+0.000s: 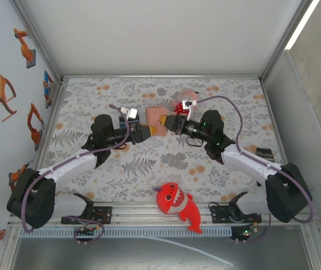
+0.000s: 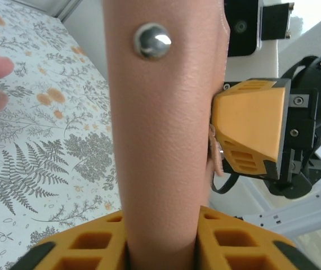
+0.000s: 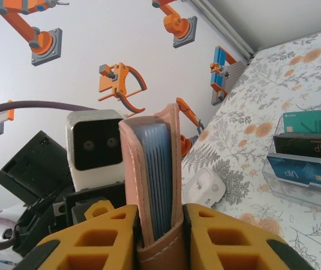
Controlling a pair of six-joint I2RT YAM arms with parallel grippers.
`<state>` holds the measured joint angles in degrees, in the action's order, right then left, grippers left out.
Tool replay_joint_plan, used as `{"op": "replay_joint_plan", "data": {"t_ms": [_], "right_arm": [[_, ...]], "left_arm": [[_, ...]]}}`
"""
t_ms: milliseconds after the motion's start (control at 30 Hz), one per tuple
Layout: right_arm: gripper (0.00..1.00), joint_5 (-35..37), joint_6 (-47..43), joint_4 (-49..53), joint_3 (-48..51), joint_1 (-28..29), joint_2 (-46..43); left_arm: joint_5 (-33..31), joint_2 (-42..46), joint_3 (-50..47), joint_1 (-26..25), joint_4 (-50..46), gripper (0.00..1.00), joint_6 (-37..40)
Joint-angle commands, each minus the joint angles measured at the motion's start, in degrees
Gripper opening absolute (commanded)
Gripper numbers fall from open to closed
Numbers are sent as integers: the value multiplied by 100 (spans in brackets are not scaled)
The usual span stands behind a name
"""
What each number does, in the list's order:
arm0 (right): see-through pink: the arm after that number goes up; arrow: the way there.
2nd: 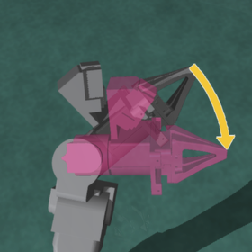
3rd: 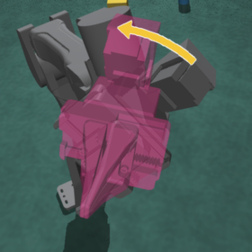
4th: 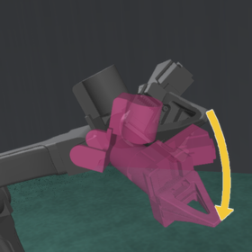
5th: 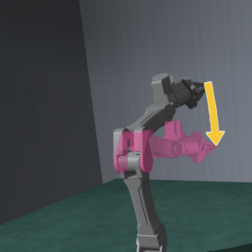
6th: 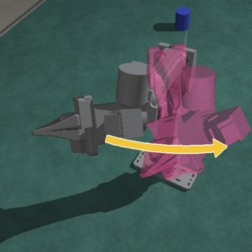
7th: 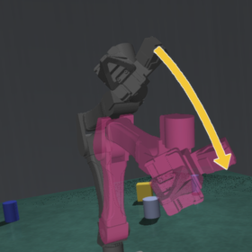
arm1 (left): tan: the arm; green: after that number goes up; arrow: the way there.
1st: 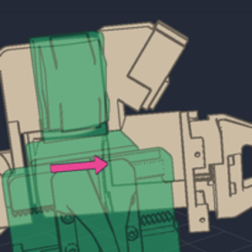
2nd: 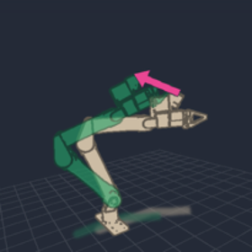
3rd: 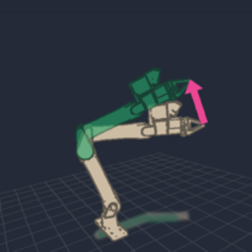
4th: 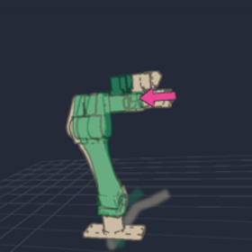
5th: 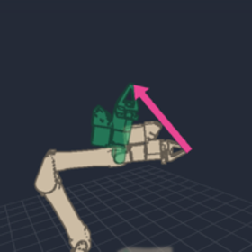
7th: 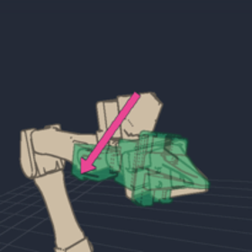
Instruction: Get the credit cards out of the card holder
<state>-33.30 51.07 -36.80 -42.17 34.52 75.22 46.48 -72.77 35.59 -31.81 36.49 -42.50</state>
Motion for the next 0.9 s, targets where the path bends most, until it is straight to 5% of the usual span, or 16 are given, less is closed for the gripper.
{"op": "replay_joint_plan", "data": {"t_ms": [0,333,700,867], "right_arm": [[36,15,12,-308,-1,-19,-27],[62,968,-1079,2171,-464,27,-612],[47,3207,-2139,4458,-1377,1004,-651],[40,3481,-2295,4905,-1889,1320,-253]], "left_arm": [[37,30,211,-18,-291,19,198],[-867,459,411,-79,-1778,14,971],[-1648,581,606,-97,-2611,13,1449],[-1970,637,498,-88,-2591,11,1335]]}}
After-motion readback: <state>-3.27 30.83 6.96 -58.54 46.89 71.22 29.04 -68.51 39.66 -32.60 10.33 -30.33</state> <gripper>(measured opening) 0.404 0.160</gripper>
